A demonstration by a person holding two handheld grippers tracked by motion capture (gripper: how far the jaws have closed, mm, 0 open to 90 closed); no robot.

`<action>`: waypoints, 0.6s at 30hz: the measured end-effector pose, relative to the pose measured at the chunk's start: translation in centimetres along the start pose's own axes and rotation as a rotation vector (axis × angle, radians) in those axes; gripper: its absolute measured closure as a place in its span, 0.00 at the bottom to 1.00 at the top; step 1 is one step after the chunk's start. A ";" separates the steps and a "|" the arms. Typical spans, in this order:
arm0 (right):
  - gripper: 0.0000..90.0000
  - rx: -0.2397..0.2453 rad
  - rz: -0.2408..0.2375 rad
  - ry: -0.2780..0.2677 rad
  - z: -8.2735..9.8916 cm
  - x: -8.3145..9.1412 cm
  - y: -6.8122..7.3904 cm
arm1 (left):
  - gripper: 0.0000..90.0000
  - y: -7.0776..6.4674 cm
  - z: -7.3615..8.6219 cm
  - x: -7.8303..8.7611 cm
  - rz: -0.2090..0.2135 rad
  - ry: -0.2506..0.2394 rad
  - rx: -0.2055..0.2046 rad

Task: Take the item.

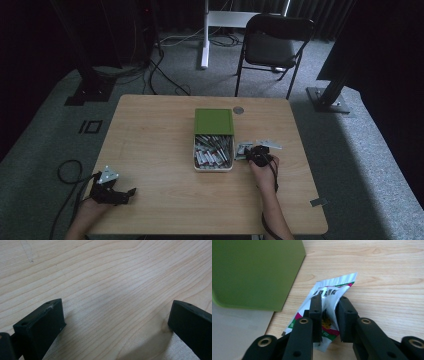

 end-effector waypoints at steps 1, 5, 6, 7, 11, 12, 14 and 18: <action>0.82 0.012 -0.002 0.001 0.0 -0.2 0.2 | 0.02 0.0 0.0 0.0 0.000 0.000 0.000; 0.72 0.059 -0.005 0.020 -0.1 -1.2 0.5 | 0.02 0.0 0.0 0.0 0.000 0.000 0.000; 0.69 0.065 -0.002 0.021 -0.2 -1.3 0.6 | 0.02 0.0 0.0 0.0 0.000 0.000 0.000; 0.65 0.076 0.007 0.020 -0.2 -1.4 0.6 | 0.02 0.0 0.0 0.0 0.000 0.000 0.000; 0.54 0.103 0.019 0.032 -0.5 -1.6 0.6 | 0.02 0.0 0.0 0.0 0.000 0.000 0.000; 0.54 0.103 0.019 0.032 -0.5 -1.6 0.6 | 0.02 0.0 0.0 0.0 0.000 0.000 0.000; 0.46 0.084 0.006 0.045 -0.4 -1.5 0.6 | 0.02 0.0 0.0 0.0 0.000 0.000 0.000; 0.39 0.102 0.013 0.050 -0.4 -1.4 0.6 | 0.02 0.0 0.0 0.0 0.000 0.000 0.000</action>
Point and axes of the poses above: each handheld gripper's, and its own axes: x roughly backward along the jaws, z roughly out of its underside, y roughly to its left, the point moved 2 cm from there along -x, roughly forward along the jaws, and after that the axes turned 6 degrees about z, right-handed, at the moved point
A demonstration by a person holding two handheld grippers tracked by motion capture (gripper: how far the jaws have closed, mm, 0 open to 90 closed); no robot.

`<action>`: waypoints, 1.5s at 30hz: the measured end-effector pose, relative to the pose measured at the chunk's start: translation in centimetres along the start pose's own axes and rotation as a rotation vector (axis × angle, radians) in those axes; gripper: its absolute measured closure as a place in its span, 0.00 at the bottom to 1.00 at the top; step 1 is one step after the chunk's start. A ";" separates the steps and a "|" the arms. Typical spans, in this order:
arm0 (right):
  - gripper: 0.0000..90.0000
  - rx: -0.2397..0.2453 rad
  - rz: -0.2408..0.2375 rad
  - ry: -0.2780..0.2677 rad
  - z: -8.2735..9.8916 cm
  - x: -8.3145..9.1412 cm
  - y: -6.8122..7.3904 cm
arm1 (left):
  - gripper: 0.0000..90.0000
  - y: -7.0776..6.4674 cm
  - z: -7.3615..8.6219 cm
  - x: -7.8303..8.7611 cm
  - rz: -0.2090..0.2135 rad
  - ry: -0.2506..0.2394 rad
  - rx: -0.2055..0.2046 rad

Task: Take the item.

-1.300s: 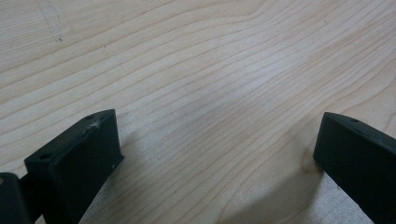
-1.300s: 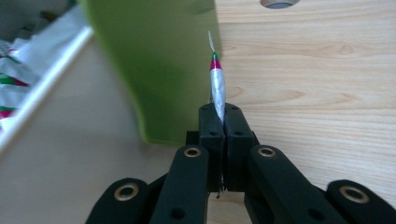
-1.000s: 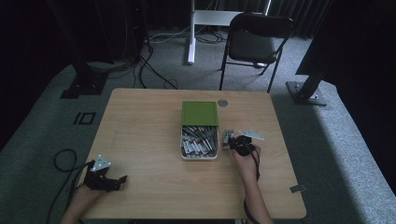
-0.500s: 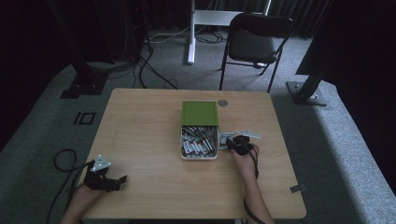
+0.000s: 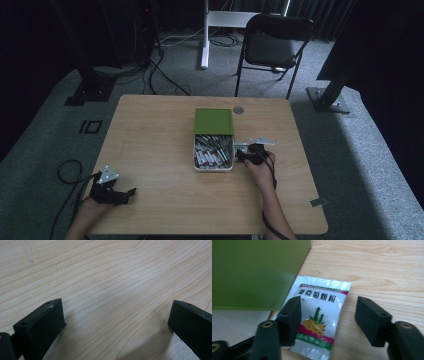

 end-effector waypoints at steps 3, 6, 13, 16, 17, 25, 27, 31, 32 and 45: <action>0.33 -0.008 0.010 -0.002 0.0 0.6 -0.4 | 0.02 0.0 0.0 0.0 0.000 0.000 0.000; 0.28 -0.005 0.016 -0.010 0.0 1.1 -0.8 | 0.02 0.0 0.0 0.0 0.000 0.000 0.000; 0.22 -0.027 0.053 -0.016 0.4 2.4 -2.5 | 0.02 0.0 0.0 0.0 0.000 0.000 0.000; 0.21 -0.023 0.062 -0.008 0.7 2.8 -3.1 | 0.02 0.0 0.0 0.0 0.000 0.000 0.000; 0.20 -0.019 0.064 -0.006 0.8 2.9 -3.3 | 0.02 0.0 0.0 0.0 0.000 0.000 0.000; 0.19 -0.052 0.082 0.000 1.7 4.1 -5.0 | 0.02 0.0 0.0 0.0 0.000 0.000 0.000; 0.19 -0.058 0.084 0.001 1.9 4.3 -5.3 | 0.02 0.0 0.0 0.0 0.000 0.000 0.000; 0.19 -0.055 0.102 0.001 2.3 5.0 -5.9 | 0.02 0.0 0.0 0.0 0.000 0.000 0.000; 0.19 -0.055 0.105 -0.001 2.4 5.1 -6.1 | 0.02 0.0 0.0 0.0 0.000 0.000 0.000; 0.16 -0.051 0.137 0.005 4.0 7.2 -7.7 | 0.02 0.0 0.0 0.0 0.000 0.000 0.000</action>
Point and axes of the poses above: each handheld gripper's, and its own axes: x roughly backward along the jaws, z roughly out of its underside, y roughly to its left, the point moved 2 cm from there along -x, roughly forward along the jaws, and after that the axes turned 6 degrees about z, right-handed, at the moved point
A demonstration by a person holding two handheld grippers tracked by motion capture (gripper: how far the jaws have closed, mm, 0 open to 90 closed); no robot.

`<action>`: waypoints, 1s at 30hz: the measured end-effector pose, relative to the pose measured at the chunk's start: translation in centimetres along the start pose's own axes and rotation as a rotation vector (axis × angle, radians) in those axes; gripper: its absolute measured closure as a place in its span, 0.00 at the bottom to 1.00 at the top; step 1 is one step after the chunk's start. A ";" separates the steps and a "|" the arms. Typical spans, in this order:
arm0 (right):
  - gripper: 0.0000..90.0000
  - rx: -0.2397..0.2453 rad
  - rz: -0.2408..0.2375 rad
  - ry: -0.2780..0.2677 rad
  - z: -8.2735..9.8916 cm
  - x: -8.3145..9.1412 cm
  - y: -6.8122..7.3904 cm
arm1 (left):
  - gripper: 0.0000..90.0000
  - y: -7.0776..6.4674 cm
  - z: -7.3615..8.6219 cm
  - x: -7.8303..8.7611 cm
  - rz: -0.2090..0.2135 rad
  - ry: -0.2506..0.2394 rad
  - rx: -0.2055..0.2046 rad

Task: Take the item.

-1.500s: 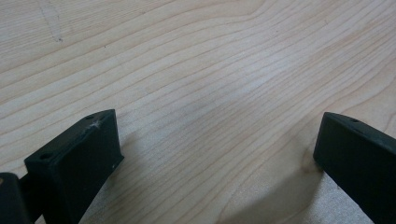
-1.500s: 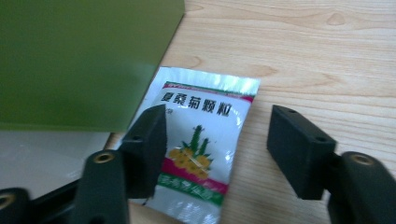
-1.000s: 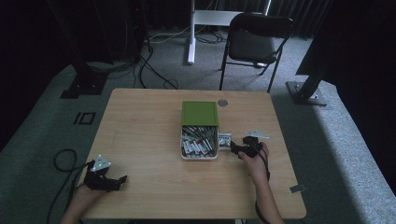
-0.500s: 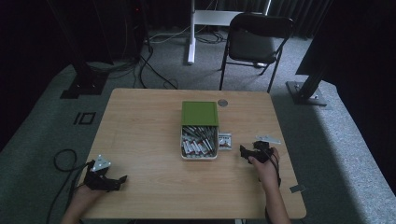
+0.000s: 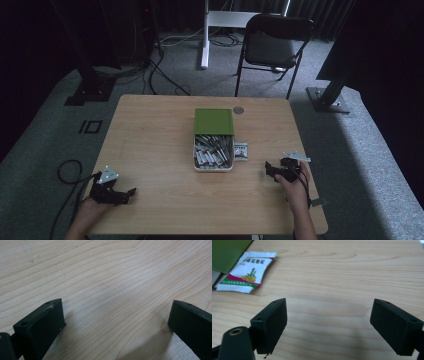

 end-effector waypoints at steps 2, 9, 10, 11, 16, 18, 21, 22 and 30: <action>0.16 -0.001 0.018 -0.001 0.3 0.2 -0.4 | 0.02 0.0 0.0 0.0 -0.001 0.000 0.001; 0.16 0.007 0.033 -0.009 1.2 1.0 -1.3 | 0.02 0.0 0.0 0.0 0.000 0.002 -0.002; 0.16 0.010 0.044 -0.008 1.4 1.2 -1.5 | 0.02 0.0 0.0 0.0 0.000 0.002 -0.001; 0.16 0.005 0.045 -0.007 1.6 1.3 -1.6 | 0.02 0.0 0.0 0.0 0.000 0.001 -0.001; 0.16 0.002 0.063 0.004 2.4 1.6 -2.1 | 0.02 0.0 0.0 0.0 0.000 0.001 -0.001; 0.16 -0.008 0.073 0.015 2.9 1.9 -2.4 | 0.02 0.0 0.0 0.0 0.000 0.001 -0.002; 0.16 -0.016 0.090 0.018 3.3 2.4 -2.7 | 0.02 0.0 0.0 0.0 0.000 0.000 -0.002; 0.16 -0.020 0.098 0.022 3.5 2.6 -2.8 | 0.02 0.0 0.0 0.0 0.000 0.000 -0.002; 0.16 -0.045 0.130 0.063 4.8 3.1 -3.1 | 0.02 0.0 0.0 0.0 0.000 0.000 -0.002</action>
Point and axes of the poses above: each handheld gripper's, and its own axes: x roughly backward along the jaws, z roughly out of its underside, y roughly to its left, the point moved 2 cm from there along -x, roughly forward along the jaws, and after that the axes turned 6 degrees about z, right-handed, at the moved point
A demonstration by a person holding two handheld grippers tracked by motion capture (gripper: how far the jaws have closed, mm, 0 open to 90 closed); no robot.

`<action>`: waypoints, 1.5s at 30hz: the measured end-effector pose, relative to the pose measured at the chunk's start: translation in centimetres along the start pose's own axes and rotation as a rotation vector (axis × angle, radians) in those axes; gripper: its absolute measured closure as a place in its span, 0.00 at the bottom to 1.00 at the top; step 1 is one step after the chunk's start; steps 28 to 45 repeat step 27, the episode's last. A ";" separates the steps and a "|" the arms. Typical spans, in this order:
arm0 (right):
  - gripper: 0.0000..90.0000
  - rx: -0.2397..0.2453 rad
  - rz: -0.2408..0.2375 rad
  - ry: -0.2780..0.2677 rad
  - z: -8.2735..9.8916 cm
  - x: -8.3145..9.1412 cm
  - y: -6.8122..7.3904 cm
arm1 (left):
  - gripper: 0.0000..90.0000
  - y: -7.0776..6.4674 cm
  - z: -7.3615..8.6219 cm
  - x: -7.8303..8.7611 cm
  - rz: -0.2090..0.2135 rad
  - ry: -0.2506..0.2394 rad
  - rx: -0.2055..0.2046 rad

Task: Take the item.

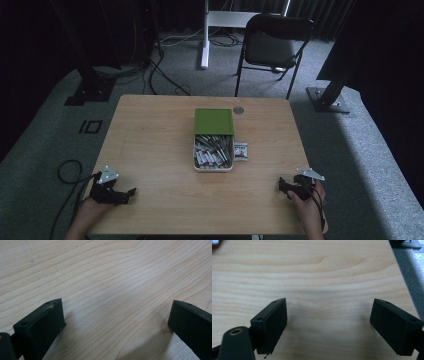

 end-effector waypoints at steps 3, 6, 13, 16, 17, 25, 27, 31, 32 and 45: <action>0.16 -0.017 0.008 -0.008 0.4 0.1 0.1 | 0.02 0.0 0.0 0.0 0.000 0.000 0.000; 0.16 -0.019 0.012 -0.012 0.6 0.2 0.2 | 0.02 0.0 0.0 0.0 0.000 0.000 0.000; 0.16 -0.029 0.019 -0.023 1.1 0.6 0.1 | 0.02 0.0 0.0 0.0 0.000 0.000 0.000; 0.16 -0.024 0.014 -0.024 1.2 0.6 0.0 | 0.02 0.0 0.0 0.0 0.000 0.000 0.000; 0.15 -0.023 0.014 -0.023 1.2 0.6 0.0 | 0.02 0.0 0.0 0.0 0.000 0.000 0.000; 0.14 -0.019 0.009 -0.022 1.2 0.6 0.0 | 0.02 0.0 0.0 0.0 0.000 0.000 0.000; 0.14 -0.019 0.010 -0.022 1.2 0.6 0.0 | 0.02 0.0 0.0 0.0 0.000 0.000 0.000; 0.14 -0.019 0.010 -0.022 1.2 0.6 0.0 | 0.02 0.0 0.0 0.0 0.000 0.000 0.000; 0.14 -0.019 0.010 -0.022 1.2 0.6 0.0 | 0.02 0.0 0.0 0.0 0.000 0.000 0.000; 0.14 -0.019 0.010 -0.022 1.2 0.6 0.0 | 0.02 0.0 0.0 0.0 0.000 0.000 0.000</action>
Point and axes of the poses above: each handheld gripper's, and its own axes: x roughly backward along the jaws, z roughly out of its underside, y roughly to its left, the point moved 2 cm from there along -x, roughly forward along the jaws, and after that the axes turned 6 degrees about z, right-handed, at the moved point
